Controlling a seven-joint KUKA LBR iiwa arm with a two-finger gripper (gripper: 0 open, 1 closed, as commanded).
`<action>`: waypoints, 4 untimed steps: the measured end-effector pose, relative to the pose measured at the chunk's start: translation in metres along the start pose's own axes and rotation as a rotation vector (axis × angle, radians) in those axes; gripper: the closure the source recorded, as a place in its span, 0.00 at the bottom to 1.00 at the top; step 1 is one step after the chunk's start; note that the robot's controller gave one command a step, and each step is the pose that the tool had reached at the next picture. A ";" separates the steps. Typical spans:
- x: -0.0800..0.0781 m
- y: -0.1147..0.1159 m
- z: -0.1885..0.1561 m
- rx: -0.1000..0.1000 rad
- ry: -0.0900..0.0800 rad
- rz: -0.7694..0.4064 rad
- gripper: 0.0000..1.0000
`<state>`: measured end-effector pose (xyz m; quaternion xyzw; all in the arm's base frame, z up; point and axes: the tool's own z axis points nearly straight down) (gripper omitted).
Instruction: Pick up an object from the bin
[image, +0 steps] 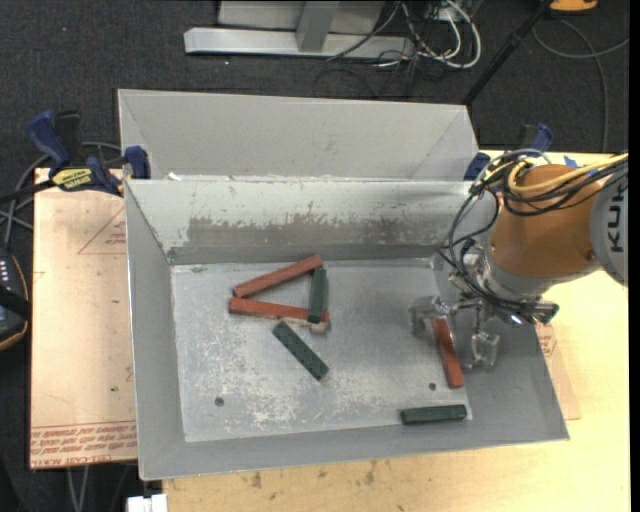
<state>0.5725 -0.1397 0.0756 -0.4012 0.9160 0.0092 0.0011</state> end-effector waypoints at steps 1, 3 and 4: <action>-0.006 0.007 0.001 0.005 0.003 -0.576 0.00; -0.062 -0.026 0.005 0.012 0.011 -0.823 1.00; -0.065 -0.023 -0.149 0.021 0.011 -0.839 1.00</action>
Offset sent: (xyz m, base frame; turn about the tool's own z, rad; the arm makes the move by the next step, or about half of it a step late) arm -0.0040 -0.0004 -0.0056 -0.5758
